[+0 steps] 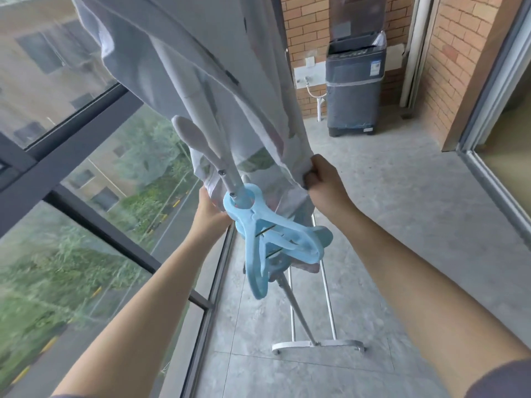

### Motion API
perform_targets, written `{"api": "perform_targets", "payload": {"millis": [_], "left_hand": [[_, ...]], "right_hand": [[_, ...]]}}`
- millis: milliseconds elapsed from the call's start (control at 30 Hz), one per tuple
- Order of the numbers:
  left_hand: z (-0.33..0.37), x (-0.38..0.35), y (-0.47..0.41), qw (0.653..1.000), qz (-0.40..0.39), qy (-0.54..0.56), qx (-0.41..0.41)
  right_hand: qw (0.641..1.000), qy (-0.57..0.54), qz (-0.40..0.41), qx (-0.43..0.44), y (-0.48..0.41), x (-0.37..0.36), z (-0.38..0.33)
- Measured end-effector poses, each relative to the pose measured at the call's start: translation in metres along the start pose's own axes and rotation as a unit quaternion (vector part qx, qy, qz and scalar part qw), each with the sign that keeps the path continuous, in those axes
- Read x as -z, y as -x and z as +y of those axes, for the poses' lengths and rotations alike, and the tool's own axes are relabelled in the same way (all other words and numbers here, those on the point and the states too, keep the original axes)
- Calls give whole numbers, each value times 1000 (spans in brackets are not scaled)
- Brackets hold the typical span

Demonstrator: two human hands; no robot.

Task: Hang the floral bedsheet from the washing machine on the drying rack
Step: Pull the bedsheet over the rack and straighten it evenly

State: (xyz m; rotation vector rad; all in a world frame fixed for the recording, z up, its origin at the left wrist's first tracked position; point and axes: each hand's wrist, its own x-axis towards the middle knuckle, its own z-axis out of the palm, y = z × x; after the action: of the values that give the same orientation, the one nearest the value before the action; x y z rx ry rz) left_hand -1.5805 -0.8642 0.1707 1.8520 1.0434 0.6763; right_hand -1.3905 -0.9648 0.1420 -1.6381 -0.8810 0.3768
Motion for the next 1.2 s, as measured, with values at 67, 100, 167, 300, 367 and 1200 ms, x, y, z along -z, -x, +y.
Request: {"api": "perform_targets", "payload": {"millis": [67,100,167,300,367,1200], "left_hand": [[18,-10,3,996,41,64,39],[18,-10,2,995,61,71,42],[12,-7,4,991,105,82,13],[-5,14,2,967,230,100,-46],[-12,29,3,958,269,50,-88],[8,53,57,963,222,-19,-148]], "right_hand": [[1000,5,8,5,-3,3,2],[1000,18,10,1,-5,5,6],[999,40,11,-21,-8,13,20],[992,63,43,-96,-7,36,56],[991,67,49,-106,-7,41,66],[986,95,-96,99,17,29,-24]]}}
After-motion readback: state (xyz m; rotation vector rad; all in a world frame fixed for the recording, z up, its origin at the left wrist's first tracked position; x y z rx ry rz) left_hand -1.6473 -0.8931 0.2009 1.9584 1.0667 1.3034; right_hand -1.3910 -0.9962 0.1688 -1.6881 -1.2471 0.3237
